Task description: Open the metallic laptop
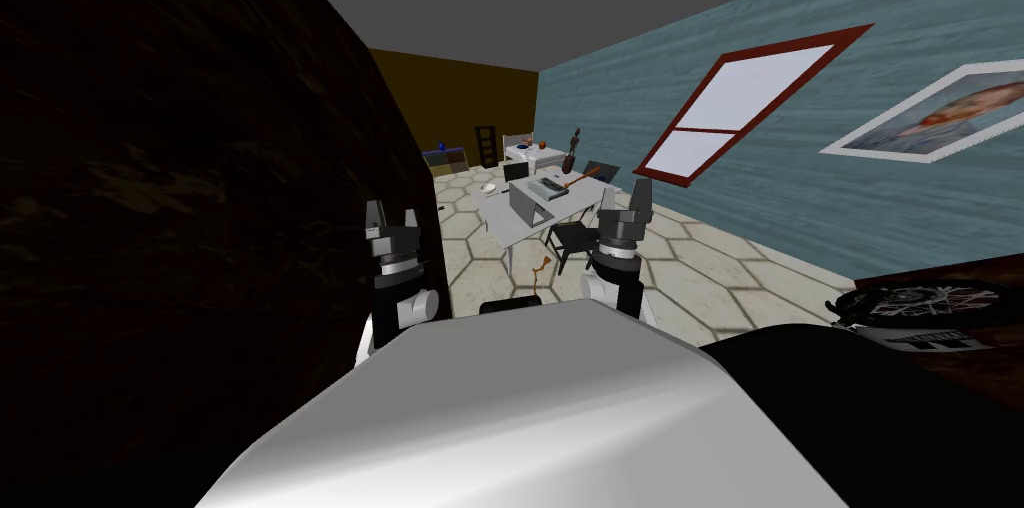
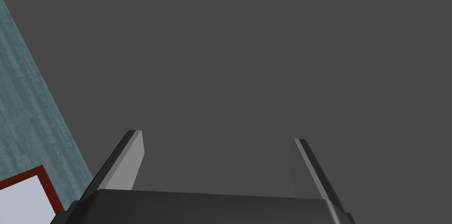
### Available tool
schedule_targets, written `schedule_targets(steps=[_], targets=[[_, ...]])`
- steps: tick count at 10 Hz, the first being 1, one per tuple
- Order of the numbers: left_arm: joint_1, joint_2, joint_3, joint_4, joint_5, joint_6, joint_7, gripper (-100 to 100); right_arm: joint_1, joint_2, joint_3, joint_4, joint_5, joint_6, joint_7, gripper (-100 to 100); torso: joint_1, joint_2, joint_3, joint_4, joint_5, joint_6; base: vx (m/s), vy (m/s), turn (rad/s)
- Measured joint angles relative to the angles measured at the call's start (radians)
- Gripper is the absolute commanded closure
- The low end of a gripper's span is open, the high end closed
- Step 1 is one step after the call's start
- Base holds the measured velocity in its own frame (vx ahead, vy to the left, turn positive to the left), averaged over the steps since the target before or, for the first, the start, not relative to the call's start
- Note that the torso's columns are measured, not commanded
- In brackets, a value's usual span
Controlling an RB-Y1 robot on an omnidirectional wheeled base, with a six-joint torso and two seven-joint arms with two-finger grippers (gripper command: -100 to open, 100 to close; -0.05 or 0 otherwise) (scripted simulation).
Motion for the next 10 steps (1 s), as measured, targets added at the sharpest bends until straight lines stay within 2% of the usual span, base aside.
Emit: schedule_targets(steps=[2,9,10], targets=[[0.000,0.000,0.000,0.000,0.000,0.000,0.000,0,0.000,0.000,0.000,0.000,0.000,0.000,0.000,0,0.000,0.104,-0.209,0.105,0.000,0.000,0.000,0.000,0.000],[0.000,0.000,0.000,0.000,0.000,0.000,0.000,0,0.000,0.000,0.000,0.000,0.000,0.000,0.000,0,0.000,0.618,-1.234,0.617,0.000,0.000,0.000,0.000,0.000],[0.000,0.000,0.000,0.000,0.000,0.000,0.000,0,0.000,0.000,0.000,0.000,0.000,0.000,0.000,-100,0.000,0.691,-1.382,0.691,0.000,0.000,0.009,0.005,0.019]])
